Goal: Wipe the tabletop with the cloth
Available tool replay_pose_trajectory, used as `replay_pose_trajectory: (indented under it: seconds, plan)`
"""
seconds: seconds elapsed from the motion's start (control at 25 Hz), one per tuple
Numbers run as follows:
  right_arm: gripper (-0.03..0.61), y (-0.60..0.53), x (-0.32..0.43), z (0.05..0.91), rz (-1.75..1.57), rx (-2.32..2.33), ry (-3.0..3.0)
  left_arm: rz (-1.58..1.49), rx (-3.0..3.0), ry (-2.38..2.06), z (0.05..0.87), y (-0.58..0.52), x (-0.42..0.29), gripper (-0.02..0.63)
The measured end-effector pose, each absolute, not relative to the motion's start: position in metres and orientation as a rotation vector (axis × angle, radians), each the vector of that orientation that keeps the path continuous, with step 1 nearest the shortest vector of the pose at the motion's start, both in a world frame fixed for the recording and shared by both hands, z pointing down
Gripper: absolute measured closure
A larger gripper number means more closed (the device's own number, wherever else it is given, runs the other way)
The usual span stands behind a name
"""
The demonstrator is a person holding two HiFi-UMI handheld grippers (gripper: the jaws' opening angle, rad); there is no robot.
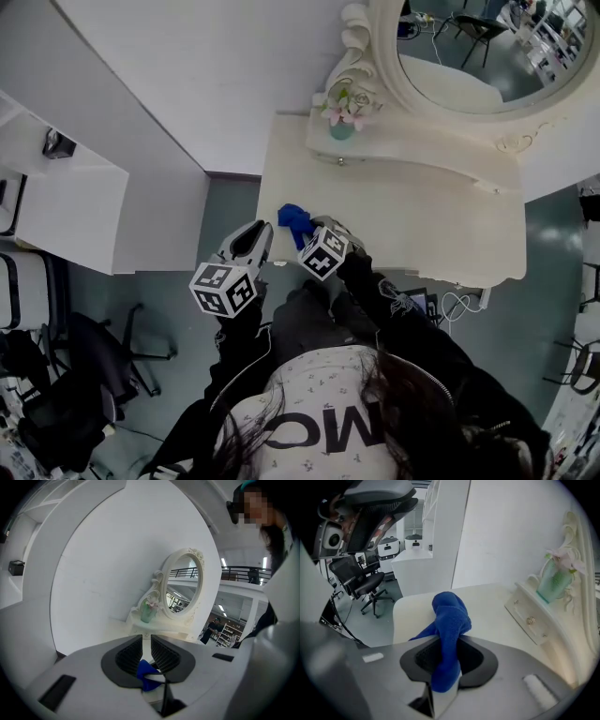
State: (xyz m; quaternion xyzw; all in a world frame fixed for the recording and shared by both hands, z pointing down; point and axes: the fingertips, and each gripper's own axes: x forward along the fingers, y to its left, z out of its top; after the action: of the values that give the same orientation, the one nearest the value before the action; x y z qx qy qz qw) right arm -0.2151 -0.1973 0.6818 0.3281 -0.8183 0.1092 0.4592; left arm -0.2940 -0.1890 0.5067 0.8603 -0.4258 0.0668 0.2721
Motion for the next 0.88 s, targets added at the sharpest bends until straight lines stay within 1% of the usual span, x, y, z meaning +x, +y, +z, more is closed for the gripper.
replay_pose_trajectory:
  seconds: [0.16, 0.4, 0.88]
  plan:
    - [0.486, -0.196, -0.167, 0.682, 0.301, 0.874, -1.991, 0.209, 2.348, -1.099, 0.504, -0.19, -0.254, 0.568]
    - [0.486, -0.186, -0.071, 0.682, 0.361, 0.988, -1.937, 0.247, 2.402, -1.016, 0.501, -0.181, -0.176, 0.568]
    - [0.486, -0.154, 0.173, 0.682, 0.52, 1.289, -1.773, 0.332, 2.524, -0.782, 0.495, -0.146, 0.008, 0.568]
